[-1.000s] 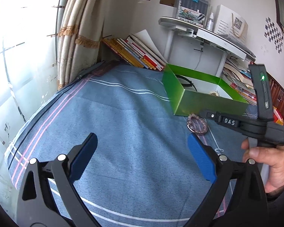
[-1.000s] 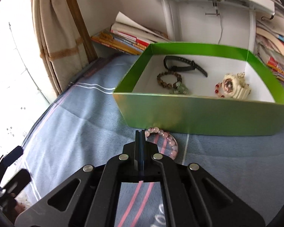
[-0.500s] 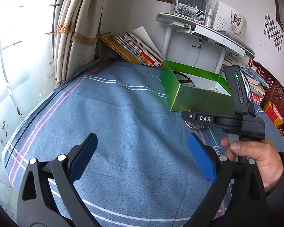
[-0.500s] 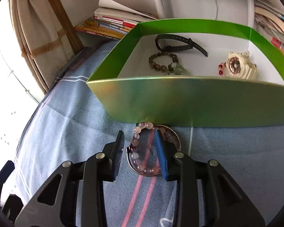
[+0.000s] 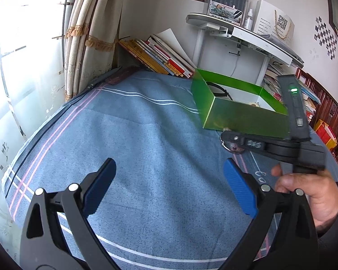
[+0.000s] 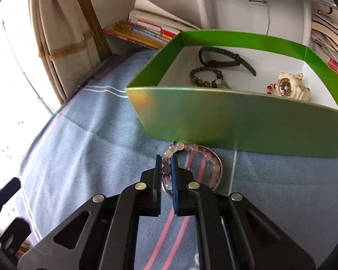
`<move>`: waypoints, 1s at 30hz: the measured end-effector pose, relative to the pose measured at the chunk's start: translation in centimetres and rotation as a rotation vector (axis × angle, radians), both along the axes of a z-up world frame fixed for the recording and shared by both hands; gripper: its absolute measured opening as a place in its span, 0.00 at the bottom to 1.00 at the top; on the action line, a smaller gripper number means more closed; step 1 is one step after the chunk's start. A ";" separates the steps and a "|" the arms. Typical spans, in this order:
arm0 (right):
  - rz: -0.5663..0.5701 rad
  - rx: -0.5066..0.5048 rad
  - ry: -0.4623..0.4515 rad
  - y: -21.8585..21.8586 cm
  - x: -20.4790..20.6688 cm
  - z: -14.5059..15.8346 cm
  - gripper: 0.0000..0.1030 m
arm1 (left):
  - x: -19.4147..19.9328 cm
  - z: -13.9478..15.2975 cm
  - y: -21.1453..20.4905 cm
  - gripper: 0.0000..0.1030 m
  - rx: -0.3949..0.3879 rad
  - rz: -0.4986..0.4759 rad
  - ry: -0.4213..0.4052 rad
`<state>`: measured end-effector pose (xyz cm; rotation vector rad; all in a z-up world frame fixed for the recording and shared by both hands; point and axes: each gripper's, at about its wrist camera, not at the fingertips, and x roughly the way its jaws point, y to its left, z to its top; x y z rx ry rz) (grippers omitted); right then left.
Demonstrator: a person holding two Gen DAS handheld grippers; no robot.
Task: Organize jewelry
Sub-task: 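Lift the pink bracelet with the right tool while the left tool moves to the silver hoop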
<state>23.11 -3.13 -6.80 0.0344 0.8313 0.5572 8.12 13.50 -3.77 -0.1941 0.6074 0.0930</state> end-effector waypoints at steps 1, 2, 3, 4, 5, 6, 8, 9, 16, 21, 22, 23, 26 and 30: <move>-0.002 0.014 -0.005 -0.3 -0.3 0.3 0.07 | 0.0 0.0 -0.1 0.92 0.001 -0.001 0.001; 0.001 0.050 -0.013 -0.9 -0.8 0.9 0.07 | 0.0 0.0 -0.1 0.92 0.001 -0.003 0.002; -0.001 0.077 -0.020 -1.6 -1.2 1.4 0.07 | 0.0 0.0 -0.3 0.92 0.001 -0.008 0.002; -0.009 0.098 -0.026 -2.2 -1.6 1.9 0.07 | 0.1 0.0 -0.4 0.92 0.002 -0.010 0.003; -0.009 0.140 -0.033 -3.2 -2.1 2.5 0.07 | 0.2 0.0 -0.6 0.92 0.002 -0.016 0.006; -0.007 0.182 -0.039 -4.1 -2.5 3.0 0.07 | 0.3 0.0 -0.7 0.92 0.001 -0.022 0.007; -0.027 0.263 -0.048 -6.3 -3.4 4.1 0.07 | 0.7 -0.1 -1.3 0.92 -0.002 -0.043 0.018; -0.039 0.302 -0.055 -7.7 -4.0 4.8 0.07 | 0.9 -0.2 -1.6 0.92 -0.002 -0.052 0.024; -0.111 0.163 -0.265 -12.8 -9.0 8.5 0.08 | 3.2 -0.4 -5.1 0.92 0.047 -0.125 0.049; -0.158 0.067 -0.319 -15.8 -10.6 7.9 0.08 | 5.6 -0.6 -8.4 0.91 0.082 -0.194 0.085; -0.162 0.071 -0.306 -16.4 -10.6 7.5 0.08 | 6.2 -0.6 -9.0 0.89 0.093 -0.205 0.096; -0.164 0.075 -0.290 -17.0 -10.5 7.0 0.08 | 6.9 -0.7 -9.9 0.84 0.116 -0.218 0.107; -0.163 0.091 -0.274 -18.0 -10.5 6.2 0.08 | 8.7 -0.8 -11.7 0.74 0.161 -0.255 0.137; -0.138 0.103 -0.262 -18.5 -10.5 5.6 0.08 | 11.9 -1.5 -13.8 0.52 0.199 -0.284 0.193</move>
